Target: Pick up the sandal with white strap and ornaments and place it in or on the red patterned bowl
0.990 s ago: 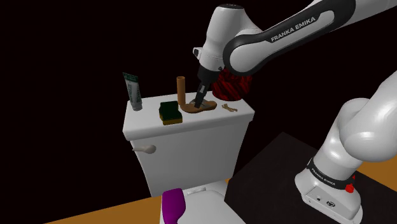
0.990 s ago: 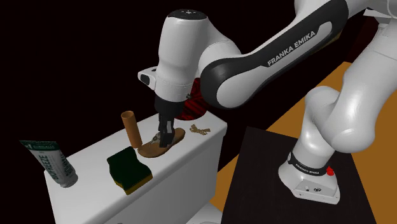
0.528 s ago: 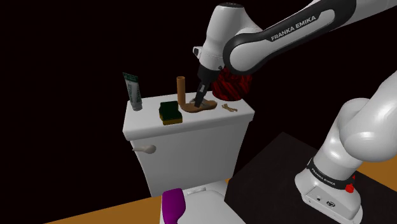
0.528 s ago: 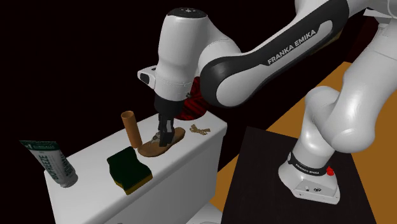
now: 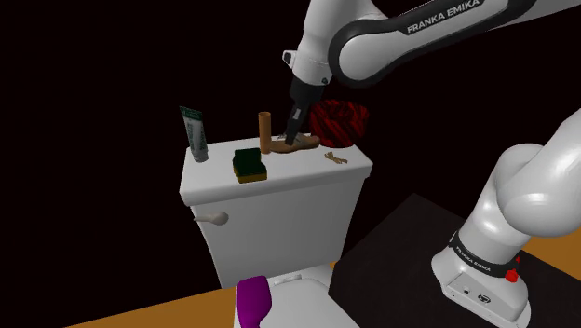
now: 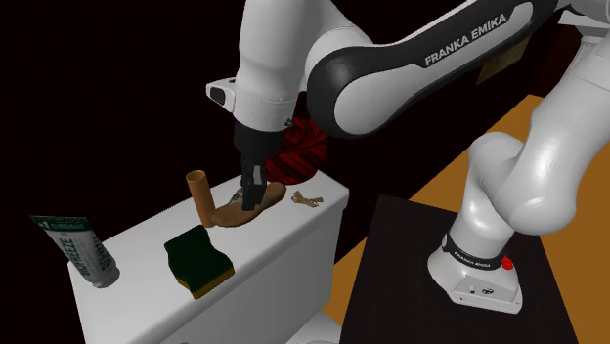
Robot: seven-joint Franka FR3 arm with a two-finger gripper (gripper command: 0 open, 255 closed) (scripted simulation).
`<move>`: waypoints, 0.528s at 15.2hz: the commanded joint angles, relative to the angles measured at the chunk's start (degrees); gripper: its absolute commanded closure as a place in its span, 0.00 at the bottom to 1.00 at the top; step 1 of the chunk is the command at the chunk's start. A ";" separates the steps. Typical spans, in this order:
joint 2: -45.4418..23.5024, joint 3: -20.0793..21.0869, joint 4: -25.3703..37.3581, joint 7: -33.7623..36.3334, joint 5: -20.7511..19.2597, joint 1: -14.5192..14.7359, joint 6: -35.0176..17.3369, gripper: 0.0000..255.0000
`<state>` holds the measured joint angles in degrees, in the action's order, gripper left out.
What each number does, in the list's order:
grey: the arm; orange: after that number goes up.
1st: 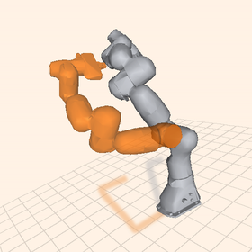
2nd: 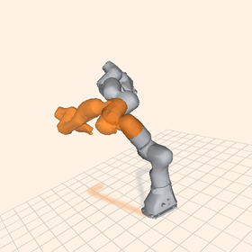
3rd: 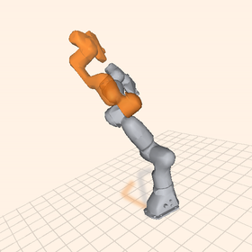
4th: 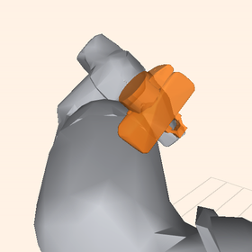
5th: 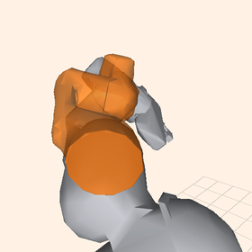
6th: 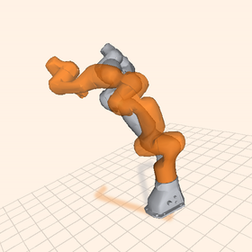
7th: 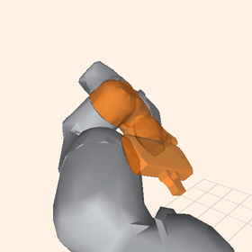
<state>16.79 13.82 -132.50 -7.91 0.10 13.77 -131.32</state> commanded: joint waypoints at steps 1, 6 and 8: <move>0.39 -0.11 1.24 -0.18 0.11 0.02 1.64 1.00; 1.27 -0.37 4.32 -0.54 0.34 0.04 5.58 1.00; 1.53 -0.47 5.63 -0.67 0.40 0.04 7.14 1.00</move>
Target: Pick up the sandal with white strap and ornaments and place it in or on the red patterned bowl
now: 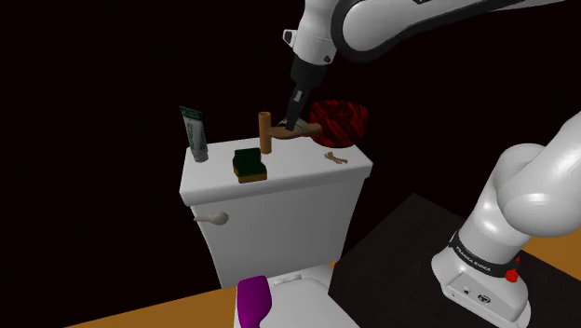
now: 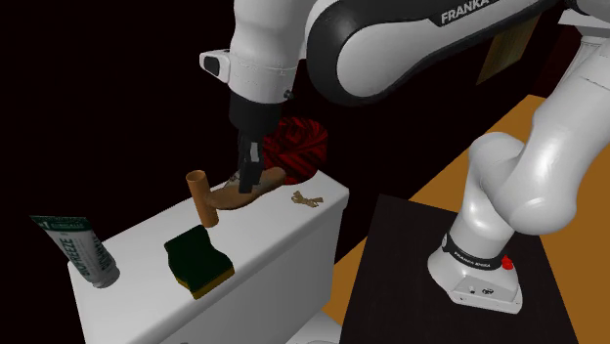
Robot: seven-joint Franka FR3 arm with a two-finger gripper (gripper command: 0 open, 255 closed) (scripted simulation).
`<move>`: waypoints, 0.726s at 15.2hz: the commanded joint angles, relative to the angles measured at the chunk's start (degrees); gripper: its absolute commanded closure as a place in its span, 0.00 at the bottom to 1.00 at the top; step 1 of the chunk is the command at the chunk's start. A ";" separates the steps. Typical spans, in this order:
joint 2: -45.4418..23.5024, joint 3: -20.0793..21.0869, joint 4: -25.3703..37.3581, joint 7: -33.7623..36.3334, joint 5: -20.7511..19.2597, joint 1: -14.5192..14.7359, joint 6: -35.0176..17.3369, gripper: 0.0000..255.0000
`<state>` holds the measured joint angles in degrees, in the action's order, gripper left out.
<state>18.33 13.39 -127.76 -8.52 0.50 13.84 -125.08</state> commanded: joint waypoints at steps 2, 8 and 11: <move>0.20 -0.13 2.25 -0.17 0.04 -0.03 2.46 1.00; 0.50 -0.36 6.59 -0.44 0.10 -0.09 7.09 1.00; 0.48 -0.44 8.92 -0.54 0.09 -0.13 9.39 1.00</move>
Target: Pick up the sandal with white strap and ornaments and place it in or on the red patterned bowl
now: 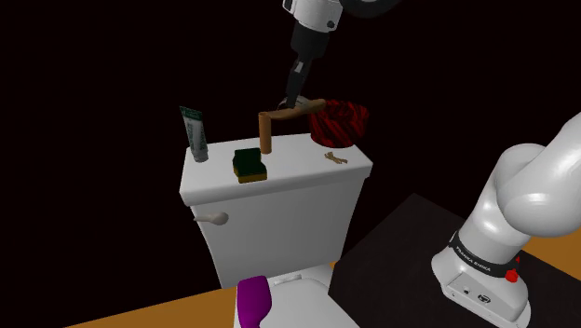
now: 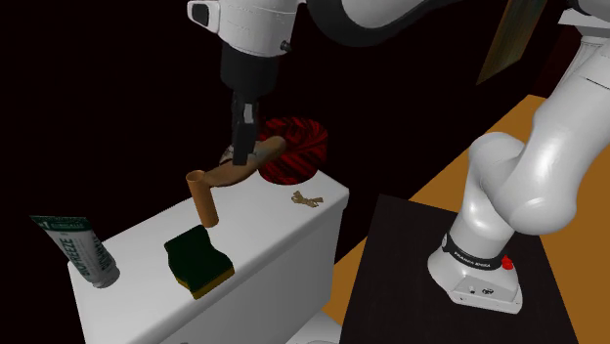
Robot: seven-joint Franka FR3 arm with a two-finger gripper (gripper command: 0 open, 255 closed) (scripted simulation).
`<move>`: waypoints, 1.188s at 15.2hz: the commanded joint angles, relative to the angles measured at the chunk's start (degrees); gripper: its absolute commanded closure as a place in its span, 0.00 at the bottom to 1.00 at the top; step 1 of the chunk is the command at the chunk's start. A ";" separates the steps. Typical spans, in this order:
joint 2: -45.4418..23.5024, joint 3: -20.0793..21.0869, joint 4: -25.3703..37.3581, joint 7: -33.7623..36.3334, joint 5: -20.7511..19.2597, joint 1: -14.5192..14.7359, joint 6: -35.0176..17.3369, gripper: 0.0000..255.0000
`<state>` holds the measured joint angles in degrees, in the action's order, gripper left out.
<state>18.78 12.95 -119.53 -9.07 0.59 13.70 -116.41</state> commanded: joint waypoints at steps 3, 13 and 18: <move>-0.11 -0.07 3.12 -0.08 -0.03 -0.05 3.02 1.00; 5.80 -8.62 -0.17 -11.66 0.77 -2.90 5.62 1.00; 7.64 -14.05 -0.98 -18.72 0.38 -4.83 6.76 1.00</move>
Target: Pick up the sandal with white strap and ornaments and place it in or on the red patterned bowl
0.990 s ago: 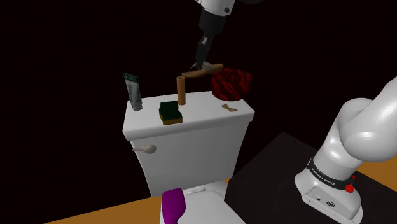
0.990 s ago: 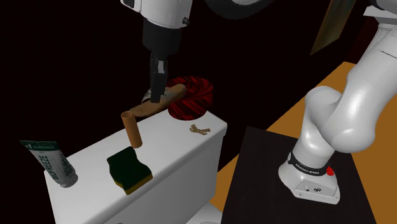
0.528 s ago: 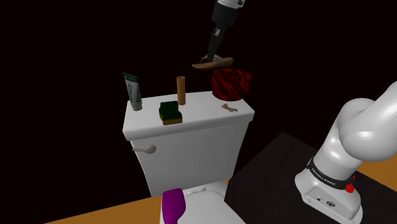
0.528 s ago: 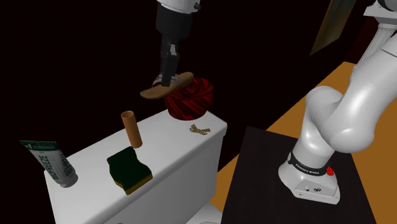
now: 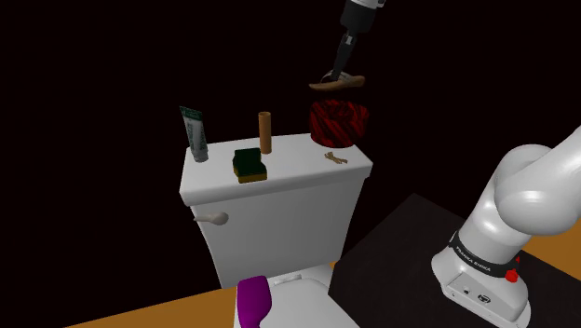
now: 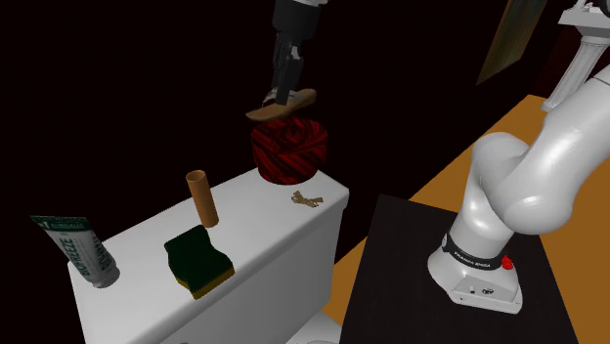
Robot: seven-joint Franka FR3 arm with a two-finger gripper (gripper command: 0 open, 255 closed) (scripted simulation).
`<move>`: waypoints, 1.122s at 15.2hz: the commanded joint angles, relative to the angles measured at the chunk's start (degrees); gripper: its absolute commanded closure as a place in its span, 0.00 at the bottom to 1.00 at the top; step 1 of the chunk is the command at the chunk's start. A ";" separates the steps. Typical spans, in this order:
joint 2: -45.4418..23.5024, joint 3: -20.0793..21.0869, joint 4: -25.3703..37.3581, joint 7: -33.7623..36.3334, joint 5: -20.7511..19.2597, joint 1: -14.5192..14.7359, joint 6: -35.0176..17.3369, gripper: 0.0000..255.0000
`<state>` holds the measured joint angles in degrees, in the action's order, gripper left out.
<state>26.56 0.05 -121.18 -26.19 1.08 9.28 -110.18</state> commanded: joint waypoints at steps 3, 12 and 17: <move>0.22 -3.99 0.88 -5.22 -0.44 -1.39 1.17 1.00; 0.97 -4.08 -6.70 -5.42 -0.47 -1.45 -5.65 1.00; 0.95 -4.16 -10.53 -5.55 -0.45 -1.47 -9.50 1.00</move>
<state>27.41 -4.10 -130.79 -31.72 0.63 7.82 -118.82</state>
